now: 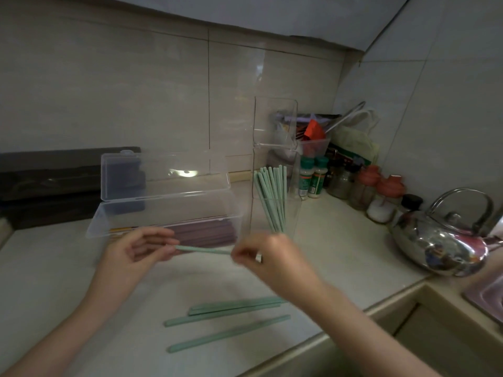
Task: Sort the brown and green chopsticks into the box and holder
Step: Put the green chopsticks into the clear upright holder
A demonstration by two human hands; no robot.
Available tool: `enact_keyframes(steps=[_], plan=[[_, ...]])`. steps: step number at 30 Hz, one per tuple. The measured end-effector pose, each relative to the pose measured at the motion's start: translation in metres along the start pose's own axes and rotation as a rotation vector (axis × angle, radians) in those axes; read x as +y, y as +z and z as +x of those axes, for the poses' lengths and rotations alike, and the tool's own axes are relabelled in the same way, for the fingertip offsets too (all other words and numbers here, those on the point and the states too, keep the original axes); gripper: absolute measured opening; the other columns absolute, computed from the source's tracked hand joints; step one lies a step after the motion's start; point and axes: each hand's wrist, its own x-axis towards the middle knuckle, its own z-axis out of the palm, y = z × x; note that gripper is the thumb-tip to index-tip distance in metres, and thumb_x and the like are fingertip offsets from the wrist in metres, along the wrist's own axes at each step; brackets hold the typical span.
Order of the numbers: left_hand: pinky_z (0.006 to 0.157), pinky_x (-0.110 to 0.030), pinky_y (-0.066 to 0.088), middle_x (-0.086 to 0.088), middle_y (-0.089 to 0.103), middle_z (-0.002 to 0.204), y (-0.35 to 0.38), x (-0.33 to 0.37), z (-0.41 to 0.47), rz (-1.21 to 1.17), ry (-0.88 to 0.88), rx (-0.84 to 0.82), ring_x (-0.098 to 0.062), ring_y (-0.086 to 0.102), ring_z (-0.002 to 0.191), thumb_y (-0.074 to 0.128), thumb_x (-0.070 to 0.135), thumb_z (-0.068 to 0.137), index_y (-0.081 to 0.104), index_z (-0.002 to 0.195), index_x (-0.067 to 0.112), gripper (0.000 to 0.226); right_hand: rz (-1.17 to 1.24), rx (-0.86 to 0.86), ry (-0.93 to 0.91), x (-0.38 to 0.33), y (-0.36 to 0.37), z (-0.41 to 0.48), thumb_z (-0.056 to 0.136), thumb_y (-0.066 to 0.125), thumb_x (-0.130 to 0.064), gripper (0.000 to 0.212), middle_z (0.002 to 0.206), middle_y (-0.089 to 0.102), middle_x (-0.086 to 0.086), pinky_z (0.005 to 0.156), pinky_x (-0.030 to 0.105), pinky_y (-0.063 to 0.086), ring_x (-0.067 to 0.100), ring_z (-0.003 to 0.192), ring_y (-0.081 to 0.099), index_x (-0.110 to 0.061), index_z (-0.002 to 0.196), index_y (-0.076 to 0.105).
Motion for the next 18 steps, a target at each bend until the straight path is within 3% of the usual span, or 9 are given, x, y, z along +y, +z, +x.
enact_keyframes(steps=[3, 7, 14, 18], plan=[[0.074, -0.021, 0.056, -0.004, 0.074, 0.085, 0.004, 0.017, 0.008, -0.003, 0.047, 0.032, -0.012, 0.070, 0.077, 0.080, 0.039, 0.054, 0.070, 0.082, 0.024, 0.034, 0.010, -0.158, -0.017, 0.010, 0.028, -0.013, 0.084, 0.065, -0.026, 0.016, 0.093, 0.068, -0.001, 0.078, 0.033, 0.048, 0.015, 0.089, 0.058, -0.022, 0.097, 0.072], [0.078, -0.024, 0.056, 0.007, 0.074, 0.082, 0.016, 0.048, 0.025, 0.091, 0.171, 0.067, -0.013, 0.070, 0.078, 0.070, 0.010, 0.065, 0.066, 0.087, 0.018, 0.024, -0.012, -0.202, -0.036, 0.014, 0.047, -0.018, 0.084, 0.063, -0.027, 0.018, 0.097, 0.064, 0.001, 0.079, 0.034, 0.046, 0.017, 0.098, 0.052, -0.021, 0.099, 0.071], [0.077, -0.020, 0.055, 0.001, 0.073, 0.088, 0.050, 0.105, 0.073, 0.191, 0.328, -0.019, -0.014, 0.070, 0.081, 0.069, 0.005, 0.076, 0.065, 0.099, 0.008, 0.023, -0.100, -0.177, -0.116, 0.014, 0.051, -0.019, 0.086, 0.059, -0.025, 0.019, 0.098, 0.063, 0.006, 0.075, 0.034, 0.043, 0.023, 0.098, 0.053, -0.016, 0.097, 0.072], [0.077, -0.019, 0.055, -0.001, 0.070, 0.090, 0.070, 0.121, 0.104, 0.316, 0.384, -0.115, -0.010, 0.069, 0.081, 0.068, 0.005, 0.079, 0.065, 0.101, 0.013, 0.023, -0.149, -0.142, -0.173, 0.015, 0.053, -0.018, 0.085, 0.057, -0.023, 0.018, 0.095, 0.063, 0.008, 0.068, 0.032, 0.041, 0.027, 0.093, 0.054, -0.014, 0.092, 0.072]])
